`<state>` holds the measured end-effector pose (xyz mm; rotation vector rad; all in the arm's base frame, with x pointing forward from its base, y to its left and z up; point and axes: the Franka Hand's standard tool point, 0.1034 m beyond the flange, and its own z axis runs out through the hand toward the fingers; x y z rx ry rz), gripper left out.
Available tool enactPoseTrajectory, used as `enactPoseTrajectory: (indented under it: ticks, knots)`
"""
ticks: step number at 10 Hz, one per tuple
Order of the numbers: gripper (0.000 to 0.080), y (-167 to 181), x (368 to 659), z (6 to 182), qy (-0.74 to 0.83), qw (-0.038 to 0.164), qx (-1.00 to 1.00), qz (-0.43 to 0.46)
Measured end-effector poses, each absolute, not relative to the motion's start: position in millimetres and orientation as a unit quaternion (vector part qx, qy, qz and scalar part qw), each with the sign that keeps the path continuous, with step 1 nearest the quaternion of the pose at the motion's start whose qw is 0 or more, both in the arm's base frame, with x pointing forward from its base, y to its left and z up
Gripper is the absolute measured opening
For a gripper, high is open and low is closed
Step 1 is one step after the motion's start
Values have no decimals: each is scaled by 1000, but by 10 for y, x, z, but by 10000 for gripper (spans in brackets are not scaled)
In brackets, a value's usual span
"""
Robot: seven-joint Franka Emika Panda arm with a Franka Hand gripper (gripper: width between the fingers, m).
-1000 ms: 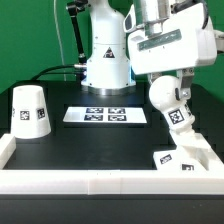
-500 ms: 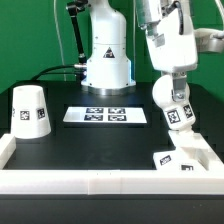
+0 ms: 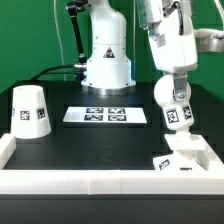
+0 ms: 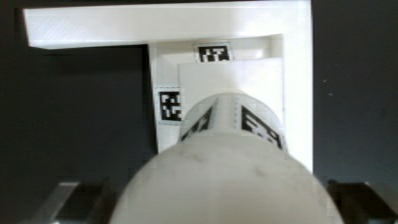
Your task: Assemble lamp
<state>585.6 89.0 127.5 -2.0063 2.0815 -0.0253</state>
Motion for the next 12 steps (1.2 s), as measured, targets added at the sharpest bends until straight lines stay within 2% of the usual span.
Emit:
enactPoseTrajectory:
  ticks: [5,9,12]
  knots:
    - [578,849,5951,1301,735,145,-662,27]
    - [578,866,5905,1268,741,146,-654,48]
    - [578,1023,5932,1280,733,148,-662,50]
